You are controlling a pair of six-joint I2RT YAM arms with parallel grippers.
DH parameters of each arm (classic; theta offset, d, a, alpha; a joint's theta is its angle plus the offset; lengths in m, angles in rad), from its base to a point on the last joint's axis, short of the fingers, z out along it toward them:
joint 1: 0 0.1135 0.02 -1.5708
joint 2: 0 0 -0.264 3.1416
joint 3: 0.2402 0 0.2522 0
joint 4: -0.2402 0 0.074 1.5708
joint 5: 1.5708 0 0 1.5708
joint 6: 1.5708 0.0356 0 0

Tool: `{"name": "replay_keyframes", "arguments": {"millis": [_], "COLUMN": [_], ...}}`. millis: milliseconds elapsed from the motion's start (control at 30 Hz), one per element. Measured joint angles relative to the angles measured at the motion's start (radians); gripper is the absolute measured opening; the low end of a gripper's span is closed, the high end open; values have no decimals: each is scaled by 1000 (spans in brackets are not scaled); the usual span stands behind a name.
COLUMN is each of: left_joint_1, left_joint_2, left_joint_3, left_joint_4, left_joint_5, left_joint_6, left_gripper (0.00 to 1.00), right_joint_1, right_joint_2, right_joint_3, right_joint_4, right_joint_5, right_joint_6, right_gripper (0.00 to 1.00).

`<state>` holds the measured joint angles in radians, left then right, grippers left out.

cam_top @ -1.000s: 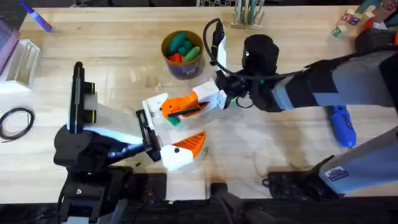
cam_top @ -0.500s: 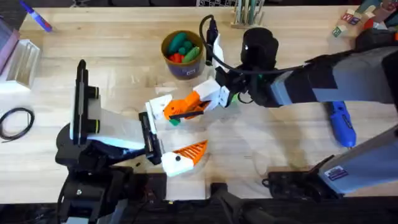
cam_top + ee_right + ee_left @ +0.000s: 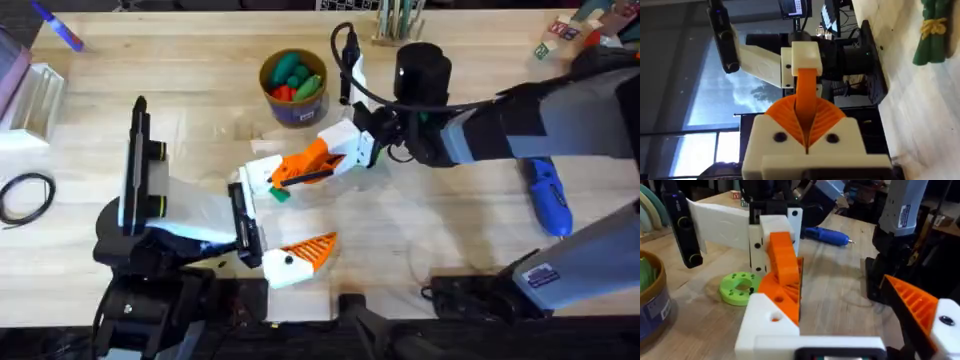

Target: Pick up the gripper from the table and insert it into the empty holder that is missing its gripper. Then pick up a screw, insert it into the mounting hole, and use the screwdriver to tighten it. Finally, clean up the table by picking up the vegetable and placing it into the bucket.

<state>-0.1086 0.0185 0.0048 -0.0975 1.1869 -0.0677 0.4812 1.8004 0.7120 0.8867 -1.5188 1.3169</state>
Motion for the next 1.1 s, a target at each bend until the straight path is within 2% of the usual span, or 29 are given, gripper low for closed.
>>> {"name": "replay_keyframes", "arguments": {"millis": [300,400,600,733,900,1100], "left_joint_1": [-3,-3,-5,-5,-5,-5], "left_joint_2": [0,0,-1,-1,-1,-1], "left_joint_3": [0,0,2,2,2,2], "left_joint_4": [0,11,-12,-13,-13,-13], "left_joint_5": [-29,-69,-73,-73,-73,-73], "left_joint_6": [3,13,15,15,15,15], "left_gripper": [985,985,985,985,985,985], "right_joint_1": [-21,-47,-150,-226,-295,-362], "right_joint_2": [0,0,0,0,0,0], "right_joint_3": [1,1,12,12,13,44], "right_joint_4": [4,72,123,123,89,-41], "right_joint_5": [0,-1,44,149,341,540], "right_joint_6": [-31,-35,-68,-146,-294,-447], "right_gripper": [6,6,6,6,6,6]}}
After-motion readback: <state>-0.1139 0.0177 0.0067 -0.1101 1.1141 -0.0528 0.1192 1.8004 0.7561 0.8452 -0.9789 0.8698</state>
